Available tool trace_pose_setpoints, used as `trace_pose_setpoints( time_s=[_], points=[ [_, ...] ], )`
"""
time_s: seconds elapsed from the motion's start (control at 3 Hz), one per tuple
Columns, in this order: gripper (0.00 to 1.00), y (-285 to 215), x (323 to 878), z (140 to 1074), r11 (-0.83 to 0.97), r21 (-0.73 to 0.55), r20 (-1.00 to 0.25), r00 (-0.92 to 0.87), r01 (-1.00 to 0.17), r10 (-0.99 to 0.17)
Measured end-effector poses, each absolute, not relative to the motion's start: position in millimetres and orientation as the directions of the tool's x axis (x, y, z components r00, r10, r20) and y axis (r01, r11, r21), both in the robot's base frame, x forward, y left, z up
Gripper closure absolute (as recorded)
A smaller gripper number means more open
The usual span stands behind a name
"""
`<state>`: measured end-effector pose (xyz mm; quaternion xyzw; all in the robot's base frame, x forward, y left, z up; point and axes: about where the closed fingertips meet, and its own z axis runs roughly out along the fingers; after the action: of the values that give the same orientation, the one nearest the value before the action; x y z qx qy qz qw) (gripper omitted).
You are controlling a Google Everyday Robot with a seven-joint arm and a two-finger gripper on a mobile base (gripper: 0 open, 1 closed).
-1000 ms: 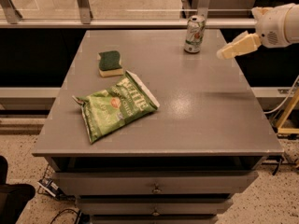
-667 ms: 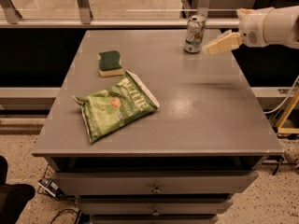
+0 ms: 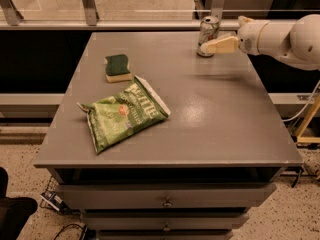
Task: Move 7up can near green jalapeno chip bag
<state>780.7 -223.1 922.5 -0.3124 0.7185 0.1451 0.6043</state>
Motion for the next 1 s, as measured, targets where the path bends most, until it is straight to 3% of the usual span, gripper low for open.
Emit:
trace_pose_setpoints(
  time_s=[1.0],
  points=[
    [0.00,-207,827,897,0.781,-0.036,-0.996,-0.042,-0.624,-0.079]
  ],
)
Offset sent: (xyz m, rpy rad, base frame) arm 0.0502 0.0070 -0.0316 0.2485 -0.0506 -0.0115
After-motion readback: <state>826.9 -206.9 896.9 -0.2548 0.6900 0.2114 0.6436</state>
